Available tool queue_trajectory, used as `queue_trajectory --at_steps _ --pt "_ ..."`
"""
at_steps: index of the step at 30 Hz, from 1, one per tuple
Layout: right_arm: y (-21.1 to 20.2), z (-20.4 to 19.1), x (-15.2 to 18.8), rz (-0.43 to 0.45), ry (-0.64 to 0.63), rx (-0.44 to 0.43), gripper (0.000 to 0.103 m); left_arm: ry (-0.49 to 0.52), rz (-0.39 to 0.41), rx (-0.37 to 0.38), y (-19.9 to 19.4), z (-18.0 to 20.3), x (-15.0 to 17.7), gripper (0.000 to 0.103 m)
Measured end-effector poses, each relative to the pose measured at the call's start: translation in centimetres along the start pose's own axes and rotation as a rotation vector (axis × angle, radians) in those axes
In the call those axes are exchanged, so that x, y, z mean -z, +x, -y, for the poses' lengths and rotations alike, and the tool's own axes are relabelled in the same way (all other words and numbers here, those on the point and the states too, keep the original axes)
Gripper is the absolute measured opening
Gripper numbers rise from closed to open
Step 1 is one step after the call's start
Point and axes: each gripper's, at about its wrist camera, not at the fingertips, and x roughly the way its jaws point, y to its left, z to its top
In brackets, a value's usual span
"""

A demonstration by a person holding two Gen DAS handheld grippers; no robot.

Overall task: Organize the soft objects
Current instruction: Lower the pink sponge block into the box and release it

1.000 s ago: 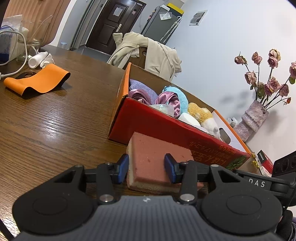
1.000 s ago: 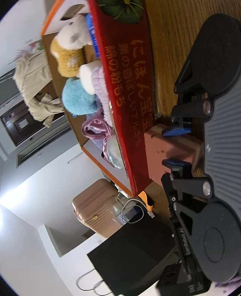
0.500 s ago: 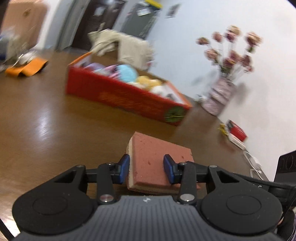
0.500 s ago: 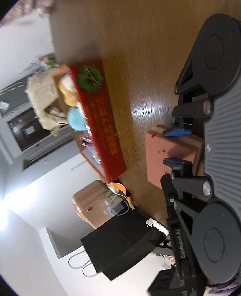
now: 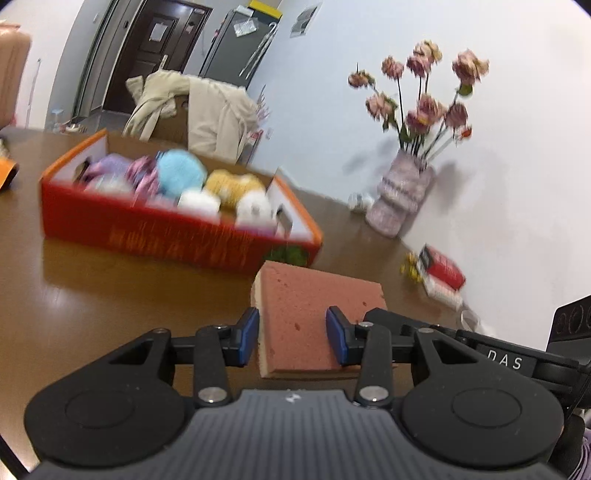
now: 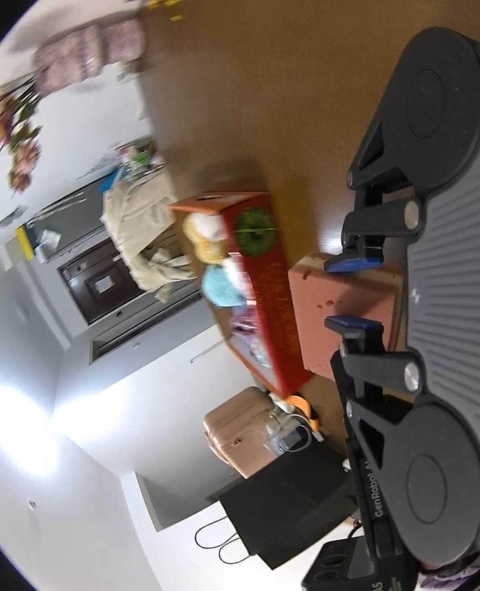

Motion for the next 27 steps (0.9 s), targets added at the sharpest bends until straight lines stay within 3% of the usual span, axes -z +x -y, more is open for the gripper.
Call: queue_trajectory --at_steps 4,10,16,19,22,27 --pt "4.0 0.2 -6.4 0.013 -0.073 0.009 0.024 0.026 0.047 -0.013 3.8 -0.2 -5.7 0.04" --pt "11.1 2.3 -12.9 -0.045 -0.056 0.027 0.025 -0.009 0.011 -0.024 10.1 -2.6 -11.1 0.04" --pt "15.6 4.3 -12.8 -0.115 -0.048 0.075 0.027 -0.031 -0.081 -0.026 14.1 -5.0 -10.5 0.04" --pt "16.6 4.2 -11.8 -0.126 -0.086 0.153 0.029 -0.044 -0.159 0.001 15.6 -5.7 -9.6 0.044" --pt "16.5 3.5 -11.2 -0.103 -0.122 0.163 0.041 -0.011 -0.156 0.003 15.8 -5.5 -9.1 0.048" --pt "16.1 3.3 -11.0 -0.096 -0.136 0.17 0.041 -0.013 -0.15 -0.008 15.6 -5.6 -9.1 0.051"
